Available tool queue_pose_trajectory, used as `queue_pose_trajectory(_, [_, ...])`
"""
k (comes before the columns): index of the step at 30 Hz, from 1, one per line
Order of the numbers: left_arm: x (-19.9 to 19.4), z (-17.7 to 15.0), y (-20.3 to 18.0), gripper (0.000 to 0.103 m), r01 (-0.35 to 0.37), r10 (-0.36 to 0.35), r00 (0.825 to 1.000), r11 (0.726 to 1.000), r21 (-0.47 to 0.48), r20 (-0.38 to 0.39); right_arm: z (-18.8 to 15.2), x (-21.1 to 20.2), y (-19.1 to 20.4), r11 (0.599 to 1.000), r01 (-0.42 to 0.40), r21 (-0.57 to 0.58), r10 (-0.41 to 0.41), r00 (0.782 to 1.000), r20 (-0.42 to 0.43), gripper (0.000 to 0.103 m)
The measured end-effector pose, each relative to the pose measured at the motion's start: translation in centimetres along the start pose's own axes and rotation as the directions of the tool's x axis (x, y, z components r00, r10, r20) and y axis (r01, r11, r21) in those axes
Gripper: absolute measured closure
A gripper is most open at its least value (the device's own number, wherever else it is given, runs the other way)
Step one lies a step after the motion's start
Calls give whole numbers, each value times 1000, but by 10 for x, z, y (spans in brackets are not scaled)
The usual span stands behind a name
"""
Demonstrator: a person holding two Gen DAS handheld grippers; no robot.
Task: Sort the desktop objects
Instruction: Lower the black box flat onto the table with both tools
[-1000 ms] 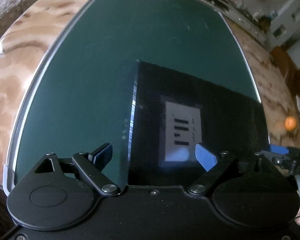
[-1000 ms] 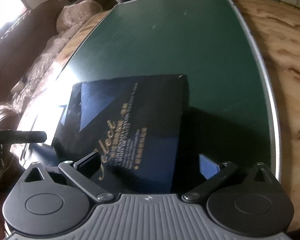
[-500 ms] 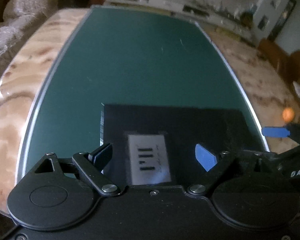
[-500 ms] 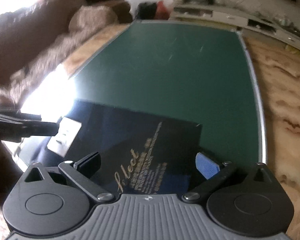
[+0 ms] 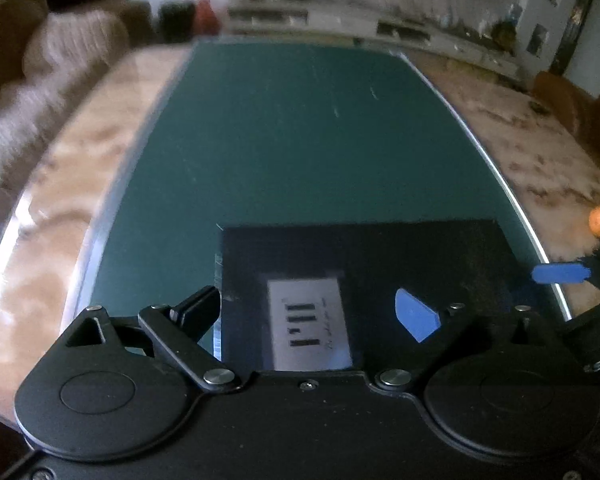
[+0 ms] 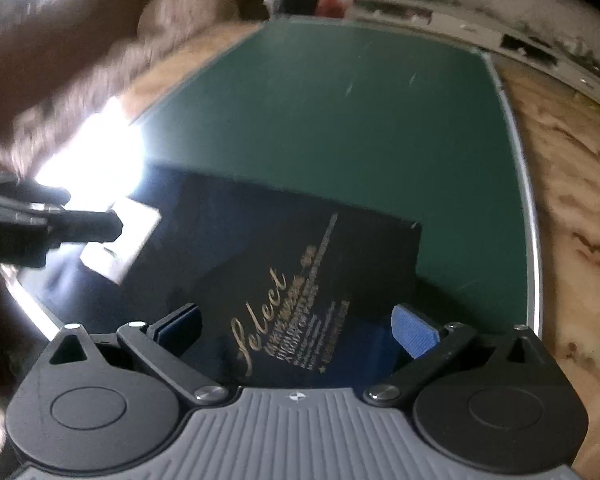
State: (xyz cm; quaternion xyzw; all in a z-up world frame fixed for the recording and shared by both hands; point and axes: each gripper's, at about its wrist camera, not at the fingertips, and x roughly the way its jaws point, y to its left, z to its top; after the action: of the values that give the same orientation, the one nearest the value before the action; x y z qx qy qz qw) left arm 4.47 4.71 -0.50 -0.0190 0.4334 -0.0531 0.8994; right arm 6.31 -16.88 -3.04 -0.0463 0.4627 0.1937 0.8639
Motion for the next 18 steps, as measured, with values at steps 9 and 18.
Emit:
queue_pose_trajectory(9, [-63, -39, -14, 7, -94, 96, 991, 995, -25, 92, -31, -64, 14, 987, -4, 159, -19, 989, 146, 0])
queue_pose_trajectory(18, [-120, -78, -41, 5, -121, 127, 981, 991, -51, 143, -64, -114, 49, 987, 85, 136, -109, 976, 186, 0])
